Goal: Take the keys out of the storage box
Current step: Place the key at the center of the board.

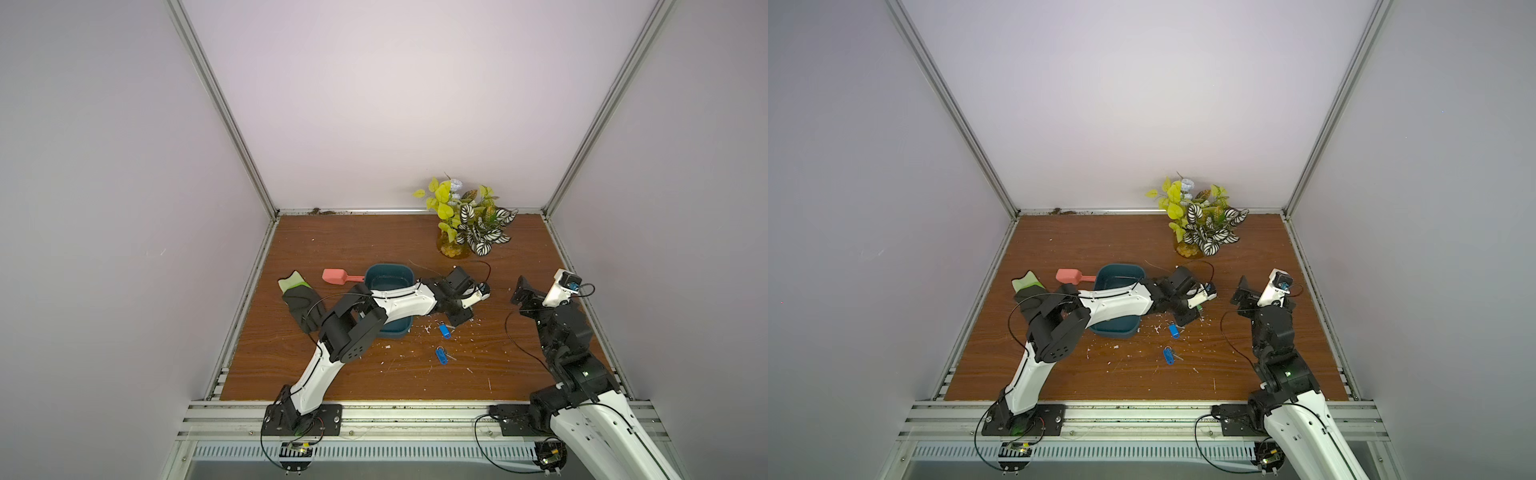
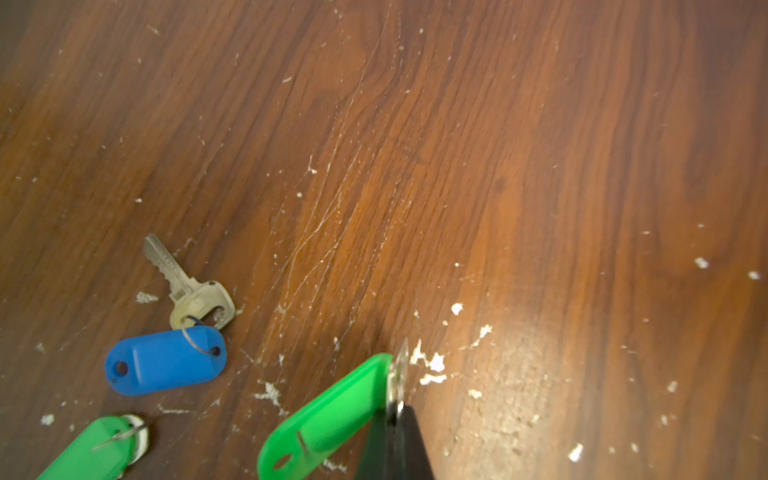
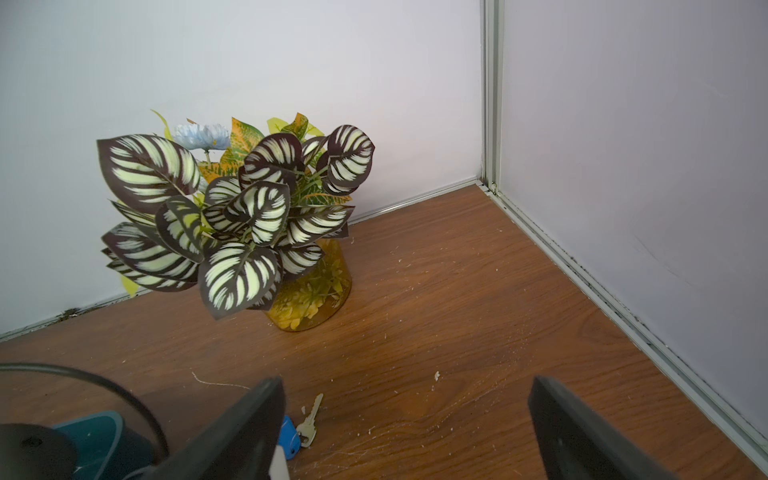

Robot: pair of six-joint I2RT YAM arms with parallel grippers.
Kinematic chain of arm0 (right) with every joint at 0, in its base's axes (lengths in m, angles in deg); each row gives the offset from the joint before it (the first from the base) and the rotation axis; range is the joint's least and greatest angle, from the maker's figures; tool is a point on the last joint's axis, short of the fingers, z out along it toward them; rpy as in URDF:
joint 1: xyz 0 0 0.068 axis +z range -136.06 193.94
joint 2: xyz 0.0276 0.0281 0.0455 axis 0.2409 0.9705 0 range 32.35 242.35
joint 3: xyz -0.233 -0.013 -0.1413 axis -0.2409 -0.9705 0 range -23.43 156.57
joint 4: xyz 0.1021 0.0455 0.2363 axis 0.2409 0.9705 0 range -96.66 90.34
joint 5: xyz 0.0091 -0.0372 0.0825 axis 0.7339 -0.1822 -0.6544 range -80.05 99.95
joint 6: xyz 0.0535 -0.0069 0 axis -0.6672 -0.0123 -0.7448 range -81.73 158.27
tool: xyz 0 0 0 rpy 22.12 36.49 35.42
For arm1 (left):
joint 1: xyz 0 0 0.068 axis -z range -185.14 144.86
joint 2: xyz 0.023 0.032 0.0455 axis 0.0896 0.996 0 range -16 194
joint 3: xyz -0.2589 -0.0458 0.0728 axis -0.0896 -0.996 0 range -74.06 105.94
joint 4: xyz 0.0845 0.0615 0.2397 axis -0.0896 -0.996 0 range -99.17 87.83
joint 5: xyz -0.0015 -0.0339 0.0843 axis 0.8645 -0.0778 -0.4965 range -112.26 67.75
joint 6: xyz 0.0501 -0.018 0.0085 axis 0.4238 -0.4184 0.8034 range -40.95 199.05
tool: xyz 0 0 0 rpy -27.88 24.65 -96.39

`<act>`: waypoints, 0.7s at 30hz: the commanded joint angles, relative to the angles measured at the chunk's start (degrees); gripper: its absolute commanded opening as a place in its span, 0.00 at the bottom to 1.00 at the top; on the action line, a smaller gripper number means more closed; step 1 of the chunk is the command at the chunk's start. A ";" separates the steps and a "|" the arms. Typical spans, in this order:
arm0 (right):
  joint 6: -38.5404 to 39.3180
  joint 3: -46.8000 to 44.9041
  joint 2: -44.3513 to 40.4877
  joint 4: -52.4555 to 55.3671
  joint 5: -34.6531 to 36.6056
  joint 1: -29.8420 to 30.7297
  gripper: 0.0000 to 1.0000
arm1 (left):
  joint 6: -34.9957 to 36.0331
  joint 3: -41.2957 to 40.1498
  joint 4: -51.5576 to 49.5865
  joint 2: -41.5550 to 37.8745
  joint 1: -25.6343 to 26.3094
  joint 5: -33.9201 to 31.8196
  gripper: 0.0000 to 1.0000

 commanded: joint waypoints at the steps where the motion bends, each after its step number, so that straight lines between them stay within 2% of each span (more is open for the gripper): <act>1: -0.59 1.32 -0.81 -1.22 0.58 -0.23 0.99 | 0.63 1.48 -1.73 1.14 0.33 -2.19 0.02; 7: -0.82 1.23 -0.79 -1.22 0.55 -0.23 0.99 | 0.30 1.58 -1.39 1.35 0.33 -2.48 0.16; 13: -0.79 1.27 -0.93 -1.07 0.27 -0.22 0.99 | -0.19 1.84 -1.34 0.24 0.37 -3.42 0.19; 17: -0.53 1.36 -1.16 -0.76 -0.07 -0.17 0.99 | -0.68 1.07 -1.00 -2.43 0.36 -3.69 0.25; 21: 0.10 1.79 -0.79 -0.86 -2.43 -0.22 0.99 | -1.53 -0.96 0.03 -6.65 -0.15 -4.55 0.35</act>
